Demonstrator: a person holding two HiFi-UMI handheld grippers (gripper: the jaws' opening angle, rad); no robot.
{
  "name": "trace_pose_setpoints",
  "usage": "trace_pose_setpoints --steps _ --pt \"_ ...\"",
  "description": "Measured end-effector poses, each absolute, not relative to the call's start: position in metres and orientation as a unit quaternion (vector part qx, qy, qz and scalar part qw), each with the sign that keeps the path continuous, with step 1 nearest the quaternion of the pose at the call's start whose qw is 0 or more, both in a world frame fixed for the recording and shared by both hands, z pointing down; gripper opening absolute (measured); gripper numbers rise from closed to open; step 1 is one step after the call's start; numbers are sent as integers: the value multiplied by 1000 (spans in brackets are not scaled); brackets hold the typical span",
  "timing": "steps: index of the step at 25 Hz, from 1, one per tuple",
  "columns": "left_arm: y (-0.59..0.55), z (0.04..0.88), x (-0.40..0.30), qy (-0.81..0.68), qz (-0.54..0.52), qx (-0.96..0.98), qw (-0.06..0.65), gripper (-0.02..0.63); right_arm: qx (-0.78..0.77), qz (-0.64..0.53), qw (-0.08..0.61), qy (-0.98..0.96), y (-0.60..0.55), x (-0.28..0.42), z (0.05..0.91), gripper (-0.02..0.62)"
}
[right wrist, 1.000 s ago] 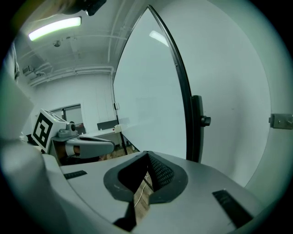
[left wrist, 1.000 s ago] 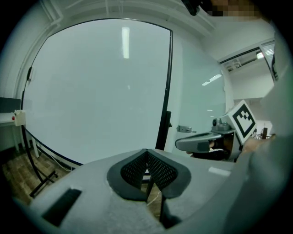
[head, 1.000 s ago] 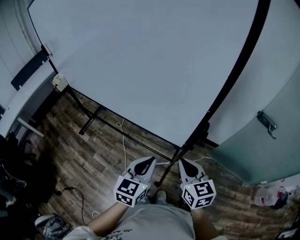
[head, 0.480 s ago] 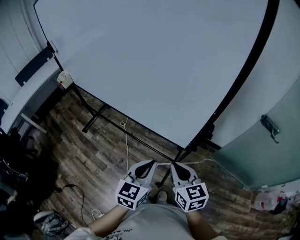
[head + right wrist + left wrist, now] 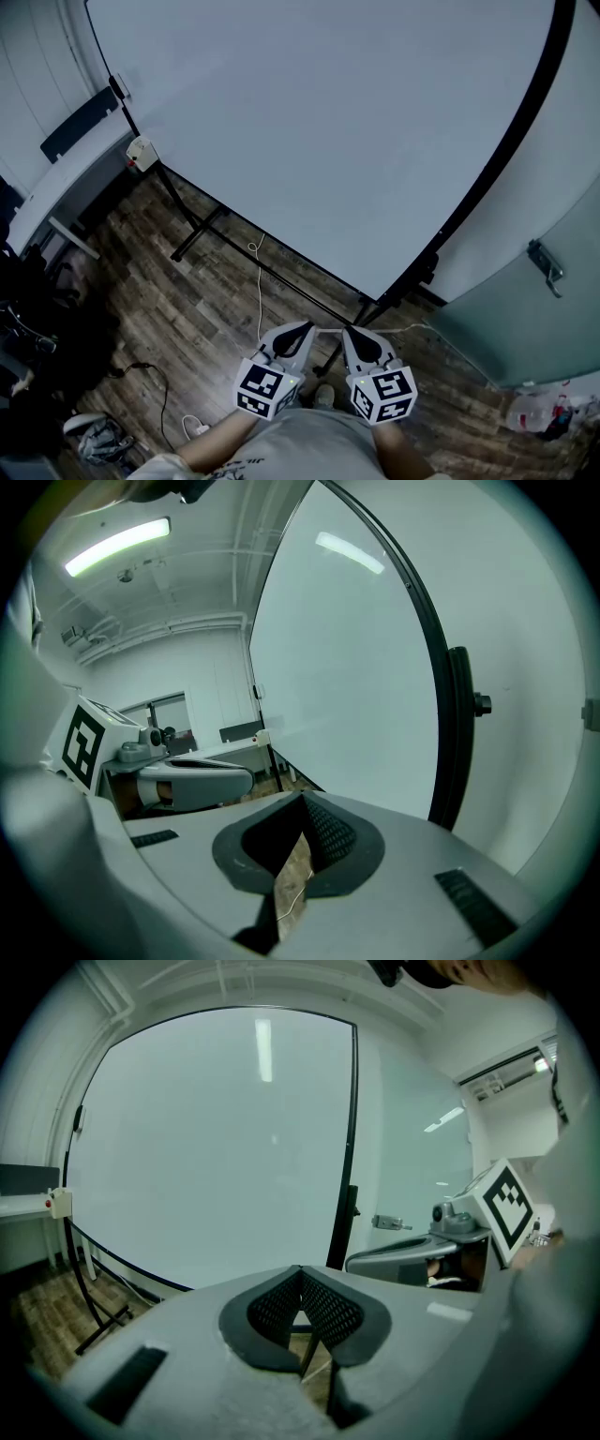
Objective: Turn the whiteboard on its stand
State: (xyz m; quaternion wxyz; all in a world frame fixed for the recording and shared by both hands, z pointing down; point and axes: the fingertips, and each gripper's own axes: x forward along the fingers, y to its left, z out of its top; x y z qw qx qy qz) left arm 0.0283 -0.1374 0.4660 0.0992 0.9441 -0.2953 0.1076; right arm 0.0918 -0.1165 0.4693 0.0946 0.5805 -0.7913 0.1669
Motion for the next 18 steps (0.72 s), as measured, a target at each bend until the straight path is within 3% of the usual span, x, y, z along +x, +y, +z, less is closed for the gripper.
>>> trace_pose_setpoints --steps 18 --pt "-136 460 31 -290 102 946 102 11 562 160 101 -805 -117 80 467 6"
